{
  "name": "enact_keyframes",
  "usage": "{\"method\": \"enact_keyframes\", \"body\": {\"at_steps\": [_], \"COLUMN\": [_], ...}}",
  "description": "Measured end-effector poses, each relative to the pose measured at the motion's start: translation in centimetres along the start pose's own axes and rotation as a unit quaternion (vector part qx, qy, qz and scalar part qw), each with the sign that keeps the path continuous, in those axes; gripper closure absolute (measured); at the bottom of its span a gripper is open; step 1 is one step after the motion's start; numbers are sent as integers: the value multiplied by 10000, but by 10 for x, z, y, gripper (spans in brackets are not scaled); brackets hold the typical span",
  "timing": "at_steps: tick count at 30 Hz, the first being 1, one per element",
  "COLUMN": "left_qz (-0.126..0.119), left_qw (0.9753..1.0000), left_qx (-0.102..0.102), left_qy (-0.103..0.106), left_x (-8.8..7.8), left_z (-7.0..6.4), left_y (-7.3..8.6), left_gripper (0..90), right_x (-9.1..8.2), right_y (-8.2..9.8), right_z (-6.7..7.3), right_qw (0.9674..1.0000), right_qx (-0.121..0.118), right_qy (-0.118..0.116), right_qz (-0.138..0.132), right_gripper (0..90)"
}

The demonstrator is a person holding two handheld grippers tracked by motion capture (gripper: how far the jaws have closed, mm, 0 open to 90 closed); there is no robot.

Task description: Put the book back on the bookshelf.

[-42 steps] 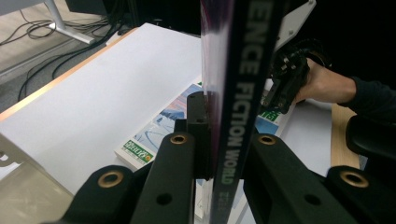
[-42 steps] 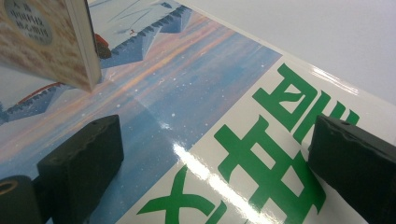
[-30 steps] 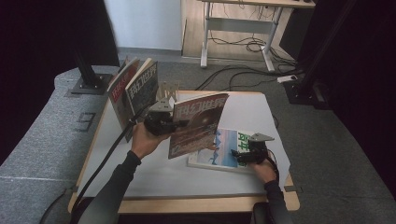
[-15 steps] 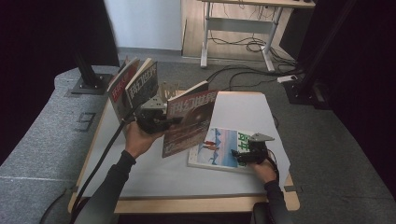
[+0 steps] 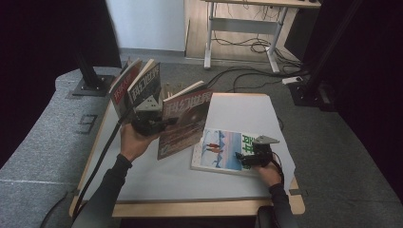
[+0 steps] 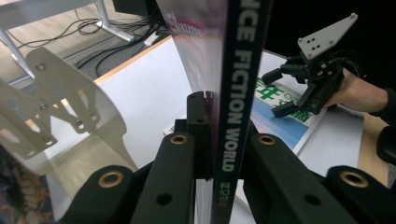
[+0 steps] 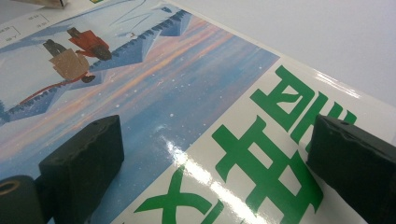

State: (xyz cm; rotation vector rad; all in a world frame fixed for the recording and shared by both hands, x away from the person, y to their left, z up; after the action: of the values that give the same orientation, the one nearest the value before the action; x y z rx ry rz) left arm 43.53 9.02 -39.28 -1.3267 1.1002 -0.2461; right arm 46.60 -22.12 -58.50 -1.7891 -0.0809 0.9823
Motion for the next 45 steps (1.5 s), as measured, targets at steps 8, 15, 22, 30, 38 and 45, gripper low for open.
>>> {"method": "enact_keyframes", "body": {"at_steps": [8, 15, 22, 30, 38, 45], "left_qz": [-50, -103, -124, -194, -236, -312], "left_qw": [9997, 9990, 9980, 9965, 9949, 9926], "left_qx": [-38, -147, -189, -292, -352, -438], "left_qy": [-223, -419, -593, -760, -918, -1087], "left_x": [-12, -24, -34, -45, -56, -69], "left_z": [10, 22, 31, 41, 50, 58], "left_y": [3, 7, 10, 12, 13, 14], "left_gripper": [844, 843, 843, 843, 843, 843], "right_x": [0, 0, 0, 0, 0, 0], "right_y": [0, 0, 0, 0, 0, 0], "right_z": [0, 0, 0, 0, 0, 0], "right_qw": [10000, 10000, 10000, 10000, 10000, 10000], "right_qx": [6, 1, 8, 14, 13, 12], "right_qy": [-1, 1, 3, 3, 5, 6], "right_qz": [-2, -6, -7, -7, -13, -13], "right_gripper": [33, 34, 35, 35, 36, 36]}}
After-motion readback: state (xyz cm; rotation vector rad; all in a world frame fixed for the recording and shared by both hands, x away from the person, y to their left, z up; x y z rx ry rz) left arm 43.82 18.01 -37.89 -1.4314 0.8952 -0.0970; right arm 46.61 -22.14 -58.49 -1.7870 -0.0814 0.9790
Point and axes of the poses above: each handheld gripper's, and its own axes: x roughly forward along the jaws, y roughly out of its underside, z roughly to its left, the point moved 9 cm from there along x, roughly forward along the jaws, and after that the axes turned 9 degrees about -x, right-handed, at the moved point
